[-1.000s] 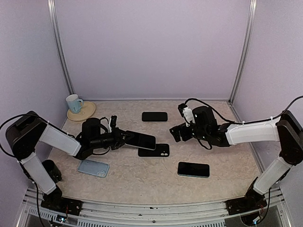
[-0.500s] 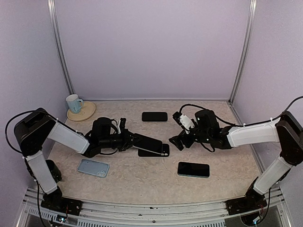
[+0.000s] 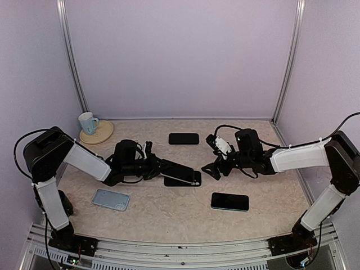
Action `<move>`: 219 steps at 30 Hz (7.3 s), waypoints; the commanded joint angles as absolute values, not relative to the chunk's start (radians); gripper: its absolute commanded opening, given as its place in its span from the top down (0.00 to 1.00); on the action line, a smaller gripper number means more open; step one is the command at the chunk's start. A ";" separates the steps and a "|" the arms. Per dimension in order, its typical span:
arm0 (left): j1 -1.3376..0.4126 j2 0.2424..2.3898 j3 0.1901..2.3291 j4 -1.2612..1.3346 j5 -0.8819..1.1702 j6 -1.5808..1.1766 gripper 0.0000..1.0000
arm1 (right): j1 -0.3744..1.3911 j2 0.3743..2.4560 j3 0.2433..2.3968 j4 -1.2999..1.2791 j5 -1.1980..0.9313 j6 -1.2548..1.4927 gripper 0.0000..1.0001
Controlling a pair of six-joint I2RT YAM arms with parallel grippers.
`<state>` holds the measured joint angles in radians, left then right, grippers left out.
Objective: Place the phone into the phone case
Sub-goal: Install the phone into the phone case, then pass from the left arm to the right
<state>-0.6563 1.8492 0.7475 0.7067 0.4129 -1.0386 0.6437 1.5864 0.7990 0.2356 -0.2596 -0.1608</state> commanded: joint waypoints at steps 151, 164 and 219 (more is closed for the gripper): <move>-0.709 1.770 0.628 1.188 0.484 -1.060 1.00 | 0.606 1.695 0.892 0.234 -0.804 0.249 0.00; -0.737 1.730 0.607 1.233 0.464 -1.006 1.00 | 0.639 1.752 0.901 0.359 -0.906 0.386 0.04; -0.758 1.677 0.582 1.109 0.376 -0.915 0.84 | 0.683 1.762 0.886 0.563 -1.040 0.557 0.94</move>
